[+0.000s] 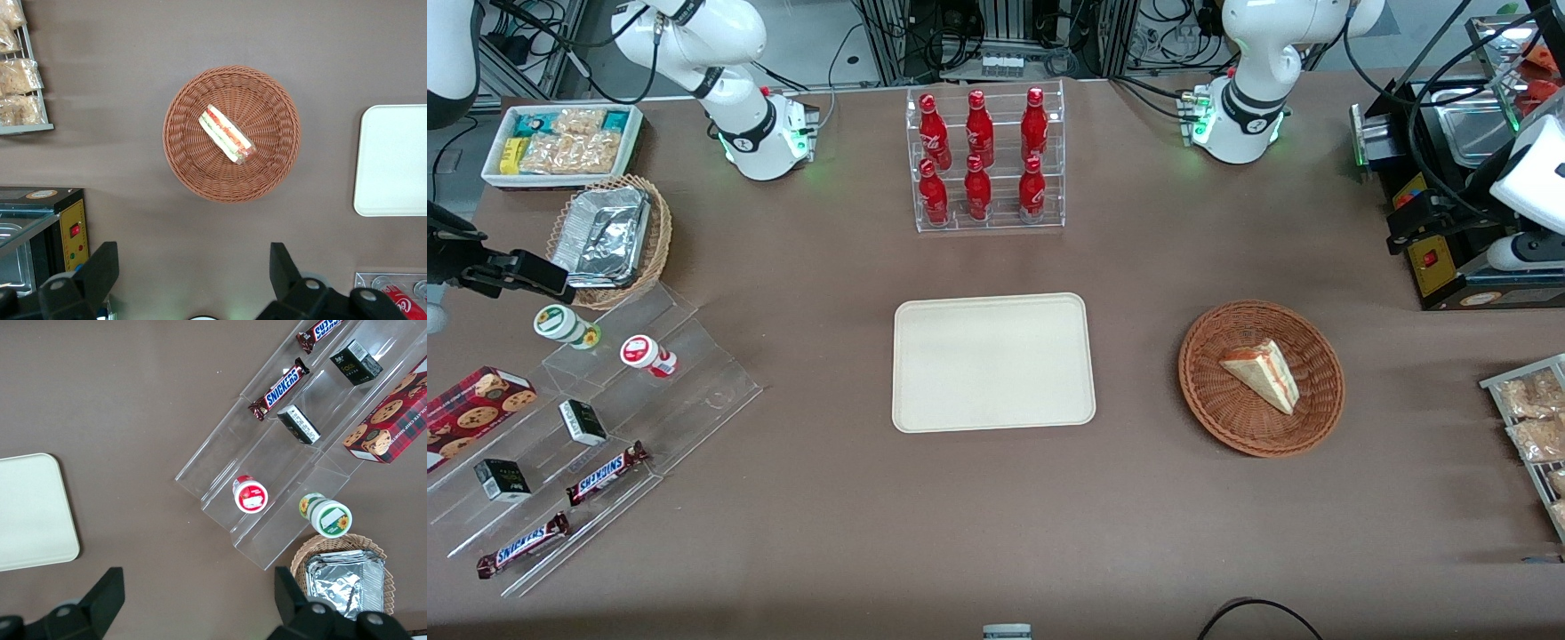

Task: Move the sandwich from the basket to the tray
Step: 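Move the left gripper over the wicker basket above the wrapped sandwich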

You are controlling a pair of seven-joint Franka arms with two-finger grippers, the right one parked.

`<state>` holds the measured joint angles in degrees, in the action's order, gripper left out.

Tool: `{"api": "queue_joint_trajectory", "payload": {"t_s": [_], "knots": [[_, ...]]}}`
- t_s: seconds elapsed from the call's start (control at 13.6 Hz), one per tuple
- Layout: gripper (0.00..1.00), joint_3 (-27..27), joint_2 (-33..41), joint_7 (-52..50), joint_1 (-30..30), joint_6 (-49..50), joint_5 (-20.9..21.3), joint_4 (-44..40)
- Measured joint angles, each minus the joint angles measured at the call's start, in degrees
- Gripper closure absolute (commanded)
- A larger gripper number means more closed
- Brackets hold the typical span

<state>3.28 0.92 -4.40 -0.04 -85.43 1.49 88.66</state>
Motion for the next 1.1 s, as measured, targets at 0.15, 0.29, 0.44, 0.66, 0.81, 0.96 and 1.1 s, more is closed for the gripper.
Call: {"api": "queue_joint_trajectory", "payload": {"t_s": [0.15, 0.29, 0.44, 0.66, 0.81, 0.96, 1.1], "knots": [[0.0, 0.3, 0.0, 0.0, 0.1, 0.1, 0.0, 0.0], [0.0, 0.3, 0.0, 0.0, 0.2, 0.4, -0.1, 0.0], [0.0, 0.3, -0.1, -0.2, 0.2, 0.7, -0.1, 0.1], [0.0, 0.7, -0.9, -0.6, 0.2, -0.6, -0.2, 3.2], [0.0, 0.7, -1.4, -0.7, 0.2, -4.2, -0.3, 6.3], [0.0, 0.7, -1.7, -2.1, 0.2, -10.0, -0.3, 11.0], [0.0, 0.7, -2.0, -6.7, 0.2, -16.9, -0.3, 16.5]]}}
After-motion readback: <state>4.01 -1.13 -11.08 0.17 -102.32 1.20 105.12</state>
